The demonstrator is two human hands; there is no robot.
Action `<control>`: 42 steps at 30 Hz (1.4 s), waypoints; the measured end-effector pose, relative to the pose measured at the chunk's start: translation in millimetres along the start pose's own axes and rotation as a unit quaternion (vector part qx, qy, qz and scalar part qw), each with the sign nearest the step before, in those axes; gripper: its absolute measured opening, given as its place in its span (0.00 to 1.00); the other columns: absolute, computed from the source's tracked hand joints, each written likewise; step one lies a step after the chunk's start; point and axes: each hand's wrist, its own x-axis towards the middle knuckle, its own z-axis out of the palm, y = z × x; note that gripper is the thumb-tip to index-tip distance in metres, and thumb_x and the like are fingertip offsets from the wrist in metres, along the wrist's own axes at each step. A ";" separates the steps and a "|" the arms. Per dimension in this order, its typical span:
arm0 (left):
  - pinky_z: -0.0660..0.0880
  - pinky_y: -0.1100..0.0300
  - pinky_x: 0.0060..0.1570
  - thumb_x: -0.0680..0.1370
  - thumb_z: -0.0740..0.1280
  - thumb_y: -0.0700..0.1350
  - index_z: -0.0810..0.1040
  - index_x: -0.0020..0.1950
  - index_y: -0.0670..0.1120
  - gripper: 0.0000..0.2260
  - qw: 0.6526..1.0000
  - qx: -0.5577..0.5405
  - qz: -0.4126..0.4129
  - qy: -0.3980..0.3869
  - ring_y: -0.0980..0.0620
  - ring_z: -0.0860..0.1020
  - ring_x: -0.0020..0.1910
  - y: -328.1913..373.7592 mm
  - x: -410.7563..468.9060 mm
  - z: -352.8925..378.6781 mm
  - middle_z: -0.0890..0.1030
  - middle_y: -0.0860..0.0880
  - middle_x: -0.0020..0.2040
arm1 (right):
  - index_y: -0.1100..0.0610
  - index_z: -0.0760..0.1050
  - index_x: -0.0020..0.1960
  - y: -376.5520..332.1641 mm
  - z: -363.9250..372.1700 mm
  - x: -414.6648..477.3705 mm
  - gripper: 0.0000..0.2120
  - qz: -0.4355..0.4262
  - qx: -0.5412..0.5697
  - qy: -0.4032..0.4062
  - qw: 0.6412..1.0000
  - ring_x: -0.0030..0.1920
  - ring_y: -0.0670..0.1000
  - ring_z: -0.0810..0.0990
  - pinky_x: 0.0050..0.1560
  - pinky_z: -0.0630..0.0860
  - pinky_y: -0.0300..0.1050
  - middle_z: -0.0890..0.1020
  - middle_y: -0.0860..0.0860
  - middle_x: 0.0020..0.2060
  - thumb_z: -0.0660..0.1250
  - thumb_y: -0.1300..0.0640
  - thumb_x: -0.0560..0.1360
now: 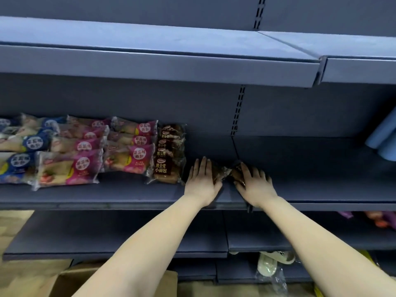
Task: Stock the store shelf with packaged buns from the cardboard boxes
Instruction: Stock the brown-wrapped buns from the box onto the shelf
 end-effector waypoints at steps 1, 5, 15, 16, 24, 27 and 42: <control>0.42 0.51 0.74 0.81 0.53 0.57 0.45 0.78 0.42 0.32 1.000 -0.009 -0.002 -0.002 0.44 0.43 0.77 0.6 3.8 0.5 0.45 0.44 0.79 | 0.51 0.43 0.78 0.9 -2.4 4.2 0.32 0.000 -0.003 -0.006 1.000 0.71 0.61 0.59 0.69 0.59 0.58 0.58 0.57 0.74 0.52 0.41 0.80; 0.43 0.49 0.75 0.81 0.54 0.55 0.50 0.78 0.45 0.29 1.000 -0.013 -0.007 -0.001 0.42 0.42 0.77 1.8 16.5 3.8 0.46 0.42 0.78 | 0.50 0.42 0.77 5.2 -4.6 22.8 0.32 -0.002 -0.003 -0.014 1.000 0.70 0.61 0.59 0.70 0.57 0.61 0.59 0.56 0.73 0.51 0.42 0.80; 0.45 0.54 0.74 0.79 0.56 0.43 0.66 0.71 0.46 0.20 0.983 -0.161 -0.046 0.077 0.46 0.48 0.77 2.2 36.5 8.7 0.56 0.45 0.77 | 0.50 0.44 0.78 -7.0 -9.0 90.1 0.30 -0.046 -0.004 -0.008 0.999 0.70 0.62 0.61 0.71 0.50 0.66 0.62 0.58 0.72 0.52 0.45 0.80; 0.46 0.55 0.74 0.79 0.56 0.45 0.68 0.70 0.46 0.19 0.979 -0.180 -0.050 0.079 0.46 0.50 0.76 1.2 36.0 8.6 0.58 0.45 0.77 | 0.50 0.45 0.78 -8.8 -10.3 99.0 0.30 -0.055 -0.006 -0.008 0.998 0.70 0.62 0.61 0.71 0.50 0.67 0.63 0.58 0.71 0.53 0.46 0.80; 0.54 0.51 0.74 0.75 0.64 0.58 0.69 0.67 0.44 0.26 0.980 -0.138 -0.076 0.124 0.43 0.56 0.74 0.1 42.7 16.9 0.65 0.44 0.72 | 0.49 0.57 0.75 -51.1 -21.1 163.8 0.30 -0.166 0.009 0.043 0.985 0.69 0.61 0.63 0.71 0.55 0.58 0.65 0.56 0.70 0.63 0.52 0.76; 0.56 0.50 0.73 0.75 0.65 0.53 0.69 0.66 0.42 0.24 0.969 -0.161 -0.110 0.153 0.42 0.57 0.74 -2.2 44.0 16.8 0.65 0.42 0.72 | 0.52 0.59 0.75 -69.9 -18.5 176.7 0.30 -0.236 -0.037 0.115 0.964 0.69 0.59 0.63 0.73 0.50 0.57 0.65 0.55 0.70 0.65 0.54 0.75; 0.56 0.48 0.73 0.75 0.63 0.50 0.68 0.65 0.41 0.22 0.967 -0.163 -0.134 0.140 0.40 0.56 0.74 -1.2 45.5 16.6 0.65 0.41 0.72 | 0.48 0.58 0.75 -84.9 -4.9 194.8 0.31 -0.278 -0.058 0.161 0.945 0.74 0.58 0.56 0.73 0.41 0.62 0.59 0.55 0.74 0.64 0.49 0.75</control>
